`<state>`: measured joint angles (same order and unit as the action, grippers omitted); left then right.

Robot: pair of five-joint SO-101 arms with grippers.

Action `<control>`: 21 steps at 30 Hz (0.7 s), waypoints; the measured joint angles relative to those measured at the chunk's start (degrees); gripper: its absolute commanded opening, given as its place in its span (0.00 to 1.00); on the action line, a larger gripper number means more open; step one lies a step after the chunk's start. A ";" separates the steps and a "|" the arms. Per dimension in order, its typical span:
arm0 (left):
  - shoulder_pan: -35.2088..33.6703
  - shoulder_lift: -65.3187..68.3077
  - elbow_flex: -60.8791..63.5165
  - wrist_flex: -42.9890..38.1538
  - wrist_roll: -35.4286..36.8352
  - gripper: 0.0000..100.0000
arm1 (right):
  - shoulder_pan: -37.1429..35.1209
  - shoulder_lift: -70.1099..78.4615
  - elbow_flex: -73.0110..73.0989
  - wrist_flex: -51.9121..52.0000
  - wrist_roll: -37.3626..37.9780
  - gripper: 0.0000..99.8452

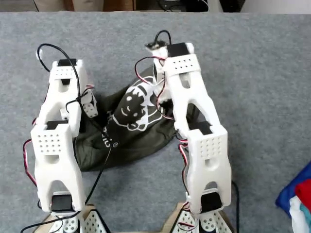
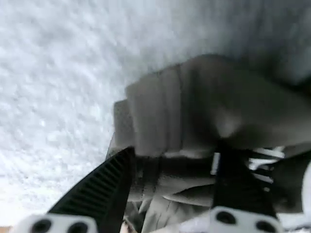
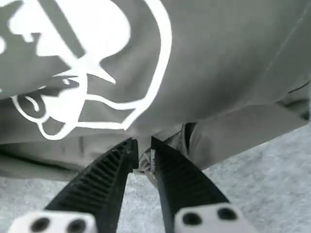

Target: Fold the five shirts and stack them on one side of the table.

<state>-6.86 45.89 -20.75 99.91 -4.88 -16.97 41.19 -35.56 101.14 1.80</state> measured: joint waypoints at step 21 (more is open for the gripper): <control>0.26 -19.78 23.47 0.09 -10.73 0.02 | -1.05 -5.80 36.66 0.00 4.75 0.05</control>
<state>-6.59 26.11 2.73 100.00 -15.60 -18.02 35.38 1.10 101.14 6.55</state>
